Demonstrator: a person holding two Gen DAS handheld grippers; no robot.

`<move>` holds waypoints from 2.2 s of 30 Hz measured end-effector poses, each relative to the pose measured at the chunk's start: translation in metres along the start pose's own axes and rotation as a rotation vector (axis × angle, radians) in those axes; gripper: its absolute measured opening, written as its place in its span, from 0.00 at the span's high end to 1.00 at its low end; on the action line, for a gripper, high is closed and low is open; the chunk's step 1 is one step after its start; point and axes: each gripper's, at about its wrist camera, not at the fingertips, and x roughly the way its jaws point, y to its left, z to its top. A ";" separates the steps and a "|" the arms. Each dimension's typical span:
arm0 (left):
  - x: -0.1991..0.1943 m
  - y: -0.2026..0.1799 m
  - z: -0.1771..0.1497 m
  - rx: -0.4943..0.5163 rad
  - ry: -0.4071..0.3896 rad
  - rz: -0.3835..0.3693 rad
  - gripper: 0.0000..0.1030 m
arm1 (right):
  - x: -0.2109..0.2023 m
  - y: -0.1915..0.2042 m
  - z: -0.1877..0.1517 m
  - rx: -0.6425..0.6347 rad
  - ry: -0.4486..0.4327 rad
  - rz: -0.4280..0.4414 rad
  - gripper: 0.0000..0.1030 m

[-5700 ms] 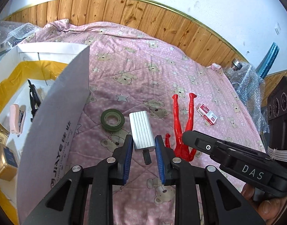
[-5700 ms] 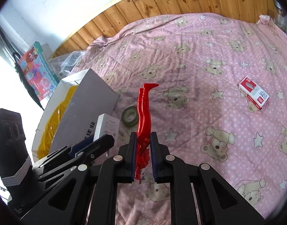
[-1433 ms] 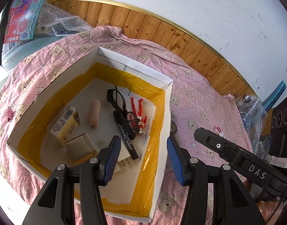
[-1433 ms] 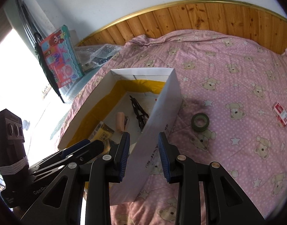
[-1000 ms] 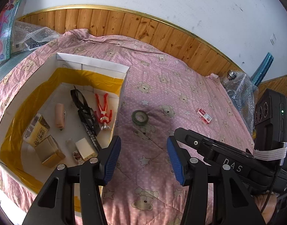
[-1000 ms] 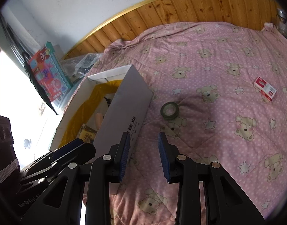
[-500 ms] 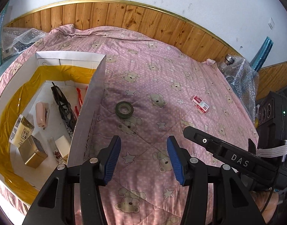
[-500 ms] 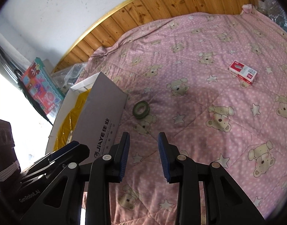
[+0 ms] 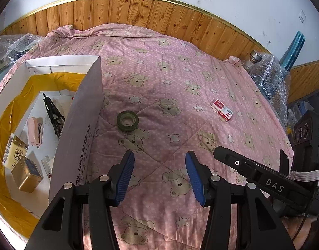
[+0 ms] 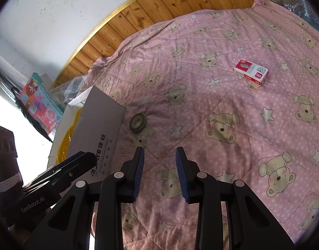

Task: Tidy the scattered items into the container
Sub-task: 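Withdraw both open grippers from the box toward the tape roll and staple box, then lower the right gripper onto the red-white staple box while the left lowers over the green tape roll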

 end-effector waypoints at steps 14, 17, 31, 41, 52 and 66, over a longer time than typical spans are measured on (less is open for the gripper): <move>0.047 0.002 0.009 -0.015 0.059 0.049 0.49 | -0.001 -0.051 0.023 0.058 -0.013 -0.051 0.67; 0.060 0.008 0.012 -0.033 0.068 0.070 0.47 | 0.001 -0.063 0.032 0.070 -0.015 -0.063 0.67; 0.135 0.045 0.028 -0.125 0.071 0.197 0.42 | 0.023 -0.112 0.062 0.116 -0.004 -0.082 0.67; 0.143 0.008 0.036 -0.026 0.010 -0.028 0.41 | 0.030 -0.135 0.084 0.128 -0.012 -0.088 0.67; 0.155 0.017 0.042 -0.115 -0.006 0.041 0.41 | 0.032 -0.156 0.111 0.098 -0.080 -0.188 0.64; 0.167 0.007 0.034 -0.011 0.012 0.133 0.41 | 0.067 -0.131 0.110 -0.137 -0.040 -0.259 0.70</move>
